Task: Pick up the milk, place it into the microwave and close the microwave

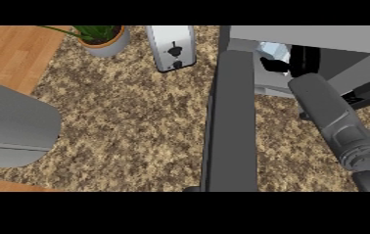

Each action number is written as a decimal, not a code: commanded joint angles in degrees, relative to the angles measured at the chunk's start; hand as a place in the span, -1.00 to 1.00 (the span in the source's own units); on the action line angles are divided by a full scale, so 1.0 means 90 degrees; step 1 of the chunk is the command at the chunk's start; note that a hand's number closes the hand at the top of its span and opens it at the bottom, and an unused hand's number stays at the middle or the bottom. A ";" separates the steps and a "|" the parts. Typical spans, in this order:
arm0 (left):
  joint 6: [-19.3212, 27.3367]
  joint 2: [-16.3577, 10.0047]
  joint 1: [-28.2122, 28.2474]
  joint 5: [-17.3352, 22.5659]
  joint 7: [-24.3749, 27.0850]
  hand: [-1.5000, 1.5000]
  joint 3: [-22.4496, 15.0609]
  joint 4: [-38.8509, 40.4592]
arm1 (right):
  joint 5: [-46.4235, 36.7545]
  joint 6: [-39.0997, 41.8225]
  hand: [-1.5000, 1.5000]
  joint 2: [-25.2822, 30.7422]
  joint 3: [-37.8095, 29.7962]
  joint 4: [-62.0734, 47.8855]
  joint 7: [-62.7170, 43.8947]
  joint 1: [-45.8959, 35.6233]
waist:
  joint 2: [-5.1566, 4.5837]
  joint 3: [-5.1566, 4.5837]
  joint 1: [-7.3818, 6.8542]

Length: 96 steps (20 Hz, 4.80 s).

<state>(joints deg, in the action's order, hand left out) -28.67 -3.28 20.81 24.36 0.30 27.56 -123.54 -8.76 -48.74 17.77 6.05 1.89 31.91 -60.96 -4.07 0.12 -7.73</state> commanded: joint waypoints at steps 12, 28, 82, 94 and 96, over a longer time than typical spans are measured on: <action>-0.0310 -0.0130 -0.0249 -0.0509 0.0175 -1.00 -0.0312 0.0341 | -0.0152 0.0629 -1.00 -0.0155 0.0115 0.0249 0.0534 -0.0105 | 0.0031 0.0028 -0.0048; -0.0763 -0.0006 -0.0506 -0.0645 0.0154 -1.00 -0.1129 0.0538 | 0.0994 0.2817 -1.00 -0.0578 -0.1034 0.0571 0.1647 0.0316 | 0.0210 0.0015 0.0343; 0.4836 0.0363 -0.4781 -0.2792 0.2361 1.00 -0.7898 0.7183 | 0.2196 0.7004 -1.00 0.0264 -0.0741 0.8002 0.2067 0.7978 | 0.0415 -0.0029 0.1193; 0.5688 0.0363 -0.5931 -0.0666 0.2714 1.00 -0.9020 0.8285 | 0.2729 0.7325 -1.00 0.0593 -0.0566 1.0002 0.0988 0.8248 | 0.0299 -0.0050 0.1712; 0.5649 0.0362 -0.6198 -0.0352 0.2729 1.00 -0.8933 0.8276 | 0.2892 0.7593 -1.00 0.0725 -0.0537 1.0397 0.0980 0.8645 | 0.0313 -0.0054 0.1846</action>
<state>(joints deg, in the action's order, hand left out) 21.45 -0.35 -31.08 16.48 25.17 -51.21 -50.90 16.41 18.42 23.83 0.32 91.11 42.10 15.01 -1.00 -0.33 7.31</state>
